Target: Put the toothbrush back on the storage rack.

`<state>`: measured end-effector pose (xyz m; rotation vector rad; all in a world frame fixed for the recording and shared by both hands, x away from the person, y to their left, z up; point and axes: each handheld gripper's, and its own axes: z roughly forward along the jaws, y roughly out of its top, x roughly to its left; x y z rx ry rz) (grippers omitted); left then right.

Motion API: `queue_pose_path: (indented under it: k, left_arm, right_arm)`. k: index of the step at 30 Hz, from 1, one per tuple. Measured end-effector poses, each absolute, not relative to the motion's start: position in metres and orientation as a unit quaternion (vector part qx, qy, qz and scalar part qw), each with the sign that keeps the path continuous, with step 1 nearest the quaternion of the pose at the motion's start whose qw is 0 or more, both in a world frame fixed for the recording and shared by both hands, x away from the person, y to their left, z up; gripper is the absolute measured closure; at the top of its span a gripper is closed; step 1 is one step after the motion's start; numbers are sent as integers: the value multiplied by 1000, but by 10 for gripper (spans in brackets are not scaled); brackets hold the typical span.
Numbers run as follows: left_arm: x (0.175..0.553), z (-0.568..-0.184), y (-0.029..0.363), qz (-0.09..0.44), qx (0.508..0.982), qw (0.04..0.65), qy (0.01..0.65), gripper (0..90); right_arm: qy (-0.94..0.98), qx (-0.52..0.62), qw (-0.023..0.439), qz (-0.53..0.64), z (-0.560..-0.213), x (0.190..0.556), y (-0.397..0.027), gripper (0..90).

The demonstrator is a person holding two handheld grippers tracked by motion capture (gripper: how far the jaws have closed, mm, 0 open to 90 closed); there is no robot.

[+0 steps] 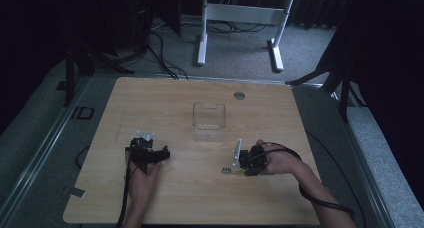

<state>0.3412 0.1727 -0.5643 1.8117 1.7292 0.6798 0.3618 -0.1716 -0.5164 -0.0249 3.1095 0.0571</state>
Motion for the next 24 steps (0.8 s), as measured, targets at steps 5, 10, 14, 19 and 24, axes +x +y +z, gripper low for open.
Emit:
queue_pose_path:
  k: [5, 10, 14, 19, 24]
  left_arm:
    - [341, -564, 173, 252, 672, 270, 642, 30]
    - [341, -564, 173, 252, 672, 270, 642, 30]
    - [341, -564, 173, 252, 672, 270, 642, 30]
    - [341, -564, 173, 252, 672, 270, 642, 30]
    - [341, -564, 173, 252, 672, 270, 642, 30]
  right_arm:
    - [1000, -7, 15, 19, -516, 362, -172, 798]
    - [1000, -7, 14, 19, -516, 362, -172, 811]
    - [1000, -7, 15, 19, -517, 362, -172, 815]
    - [999, -4, 17, 28, -512, 360, -172, 819]
    - [999, -2, 23, 29, -507, 359, -173, 820]
